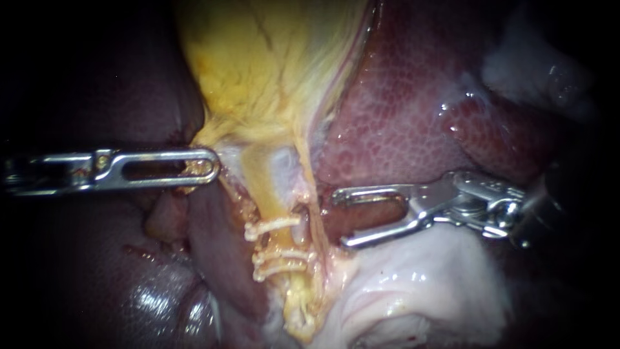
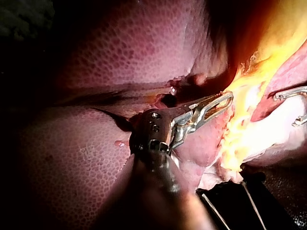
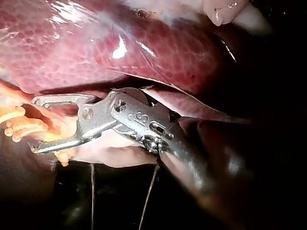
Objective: Going back third clip left tube
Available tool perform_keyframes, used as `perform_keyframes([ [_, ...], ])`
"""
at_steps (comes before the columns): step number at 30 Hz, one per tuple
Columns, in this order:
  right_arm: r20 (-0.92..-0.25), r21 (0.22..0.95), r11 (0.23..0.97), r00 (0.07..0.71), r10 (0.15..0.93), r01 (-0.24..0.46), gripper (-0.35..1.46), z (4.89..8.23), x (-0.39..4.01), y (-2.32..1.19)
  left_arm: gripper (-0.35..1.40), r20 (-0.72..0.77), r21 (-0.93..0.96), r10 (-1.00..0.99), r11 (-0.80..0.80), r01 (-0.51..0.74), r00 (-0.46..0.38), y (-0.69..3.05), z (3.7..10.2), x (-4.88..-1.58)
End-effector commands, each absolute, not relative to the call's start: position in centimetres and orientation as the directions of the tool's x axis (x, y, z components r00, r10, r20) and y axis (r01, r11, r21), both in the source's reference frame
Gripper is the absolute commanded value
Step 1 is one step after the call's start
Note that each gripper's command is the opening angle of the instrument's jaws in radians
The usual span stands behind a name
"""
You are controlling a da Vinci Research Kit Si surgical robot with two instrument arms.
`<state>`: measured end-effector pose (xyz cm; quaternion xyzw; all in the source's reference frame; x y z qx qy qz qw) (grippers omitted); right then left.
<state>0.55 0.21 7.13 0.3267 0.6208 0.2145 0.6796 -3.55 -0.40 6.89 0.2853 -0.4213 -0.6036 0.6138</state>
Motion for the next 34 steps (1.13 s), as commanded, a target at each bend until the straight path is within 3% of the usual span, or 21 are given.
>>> perform_keyframes([
  [1,-0.708,0.706,0.699,0.147,0.691,0.113,0.6,7.09,0.52,0.23,-0.35,0.173,0.859,-0.981,0.108,0.501,-0.084,-0.4,6.89,-3.56],
  [8,-0.716,0.697,0.708,0.16,0.68,0.113,0.6,6.97,0.39,0.26,-0.35,0.18,0.858,-0.98,0.115,0.501,-0.083,-0.49,7.04,-3.68],
  [21,-0.716,0.698,0.707,0.161,0.68,0.114,0.6,6.92,0.38,0.24,-0.35,0.158,0.86,-0.986,0.112,0.497,-0.051,-0.71,7.55,-4.21],
  [34,-0.721,0.692,0.713,0.164,0.673,0.115,0.6,6.86,0.38,0.25,-0.35,0.156,0.86,-0.987,0.114,0.497,-0.043,-0.73,7.54,-4.25],
])
